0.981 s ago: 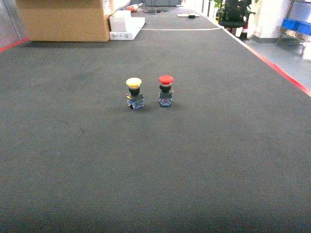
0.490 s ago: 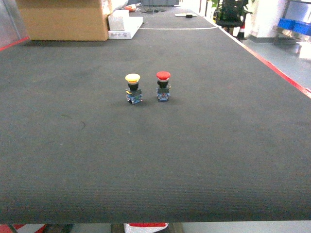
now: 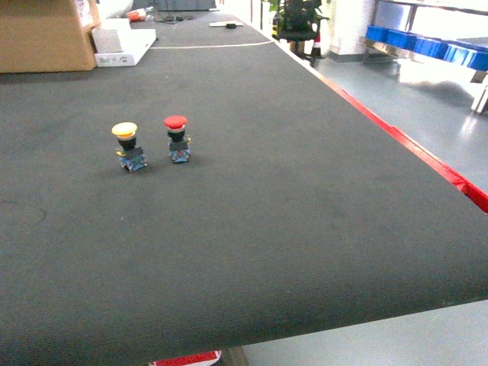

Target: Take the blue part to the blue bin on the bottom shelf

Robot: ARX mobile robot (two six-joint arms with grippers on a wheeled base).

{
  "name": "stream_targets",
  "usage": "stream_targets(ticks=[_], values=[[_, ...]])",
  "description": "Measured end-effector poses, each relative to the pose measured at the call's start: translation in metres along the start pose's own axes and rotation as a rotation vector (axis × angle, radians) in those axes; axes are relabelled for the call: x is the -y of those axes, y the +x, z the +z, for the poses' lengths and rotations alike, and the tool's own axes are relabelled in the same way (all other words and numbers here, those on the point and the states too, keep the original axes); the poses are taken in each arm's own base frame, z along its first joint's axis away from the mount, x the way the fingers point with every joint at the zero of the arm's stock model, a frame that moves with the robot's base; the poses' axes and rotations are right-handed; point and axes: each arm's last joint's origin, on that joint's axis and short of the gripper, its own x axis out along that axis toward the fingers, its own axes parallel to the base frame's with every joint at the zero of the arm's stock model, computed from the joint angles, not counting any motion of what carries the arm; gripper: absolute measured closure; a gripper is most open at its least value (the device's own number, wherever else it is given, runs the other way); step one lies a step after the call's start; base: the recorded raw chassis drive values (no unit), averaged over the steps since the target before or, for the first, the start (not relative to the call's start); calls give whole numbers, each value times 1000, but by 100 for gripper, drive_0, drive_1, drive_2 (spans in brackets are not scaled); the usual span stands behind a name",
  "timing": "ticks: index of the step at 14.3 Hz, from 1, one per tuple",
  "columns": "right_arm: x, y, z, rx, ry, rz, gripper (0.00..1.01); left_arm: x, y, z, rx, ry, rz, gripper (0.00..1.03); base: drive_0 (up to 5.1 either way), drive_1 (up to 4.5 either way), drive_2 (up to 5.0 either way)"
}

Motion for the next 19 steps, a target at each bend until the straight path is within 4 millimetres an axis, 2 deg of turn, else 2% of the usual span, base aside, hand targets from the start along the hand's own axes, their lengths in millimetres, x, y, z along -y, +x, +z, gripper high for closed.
stream_targets(ticks=[19], values=[[0, 0, 0, 0, 0, 0, 3, 0, 0, 0, 0, 0, 0, 59, -161, -161, -161]])
